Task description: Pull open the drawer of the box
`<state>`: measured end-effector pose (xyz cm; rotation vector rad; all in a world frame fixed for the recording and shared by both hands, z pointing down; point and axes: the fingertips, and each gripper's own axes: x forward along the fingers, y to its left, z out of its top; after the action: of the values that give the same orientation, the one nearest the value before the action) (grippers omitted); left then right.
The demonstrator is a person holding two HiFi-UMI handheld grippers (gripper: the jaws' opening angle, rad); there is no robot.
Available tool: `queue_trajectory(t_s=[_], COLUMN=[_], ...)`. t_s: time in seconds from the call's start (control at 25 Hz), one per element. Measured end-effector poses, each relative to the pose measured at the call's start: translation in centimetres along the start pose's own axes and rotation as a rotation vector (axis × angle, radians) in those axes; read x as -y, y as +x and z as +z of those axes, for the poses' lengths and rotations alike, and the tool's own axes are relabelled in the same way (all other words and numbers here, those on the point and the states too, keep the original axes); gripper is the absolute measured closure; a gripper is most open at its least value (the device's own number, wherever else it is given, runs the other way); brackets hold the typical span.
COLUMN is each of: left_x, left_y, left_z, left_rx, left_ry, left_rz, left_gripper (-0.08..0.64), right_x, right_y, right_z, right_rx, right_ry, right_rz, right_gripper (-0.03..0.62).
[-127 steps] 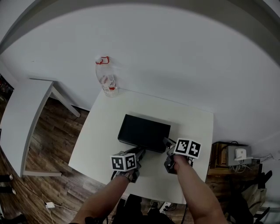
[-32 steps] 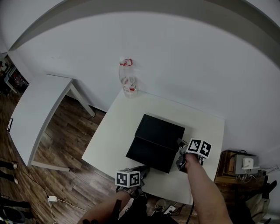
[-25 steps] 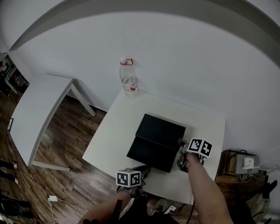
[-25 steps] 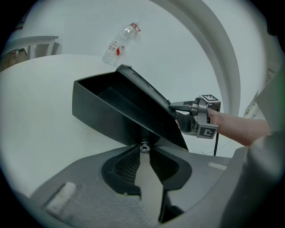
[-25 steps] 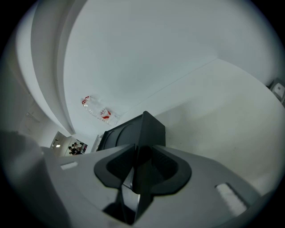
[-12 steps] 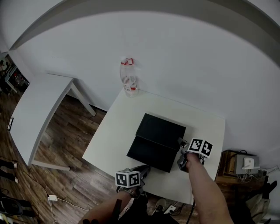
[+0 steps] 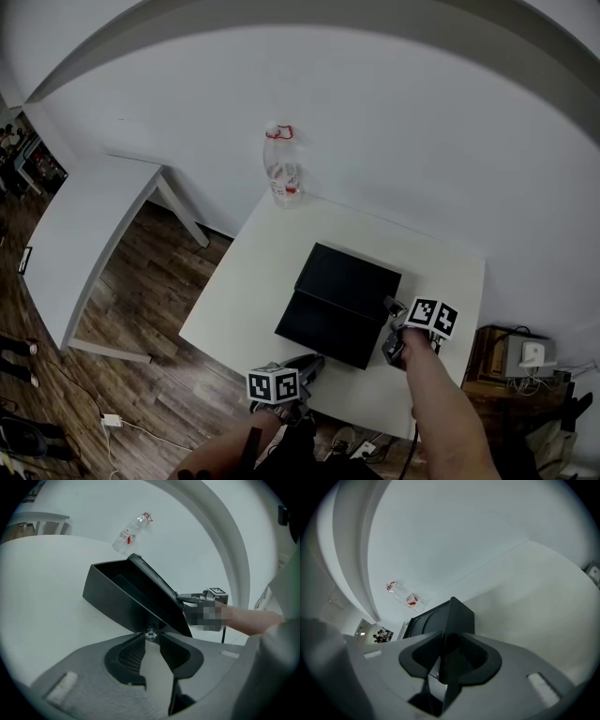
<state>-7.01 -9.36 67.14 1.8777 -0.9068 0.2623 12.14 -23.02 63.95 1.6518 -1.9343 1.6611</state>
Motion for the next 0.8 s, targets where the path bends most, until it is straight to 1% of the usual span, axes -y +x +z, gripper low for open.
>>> queue_trajectory(t_s=[0.16,0.48,0.52,0.6,0.68,0.8], left_x=[0.2,0.9,1.0,1.1,1.1,1.3], left_y=[-0.4,-2.1,-2.4,-3.1,-3.6,-4.5], left_z=[0.1,0.2,0.1,-0.1,-0.5,-1.2], left_rx=[0.017,0.036,0.036,0.036,0.037,0.044], left_ry=[-0.008,0.008,0.013,0.025,0.027,0.016], left_rz=[-0.017,-0.040,-0.041,-0.039,-0.037,-0.042], left_gripper=[0.459,0.462,0.481,0.559,0.560,0.560], right_x=[0.0,0.0,0.0,0.0,0.0,-0.2], right_y=[0.1,0.1,0.0,0.0,0.0,-0.5], right_z=[0.0,0.0,0.0,0.0,-0.1,-0.2], right_rx=[-0.002,-0.001,0.004,0.017,0.028,0.034], right_ry=[0.001,-0.010,-0.013,-0.019,-0.031,-0.054], right_rz=[-0.002,0.005,0.014,0.039,0.062,0.073], right_gripper=[0.468,0.466,0.464,0.457,0.453,0.451])
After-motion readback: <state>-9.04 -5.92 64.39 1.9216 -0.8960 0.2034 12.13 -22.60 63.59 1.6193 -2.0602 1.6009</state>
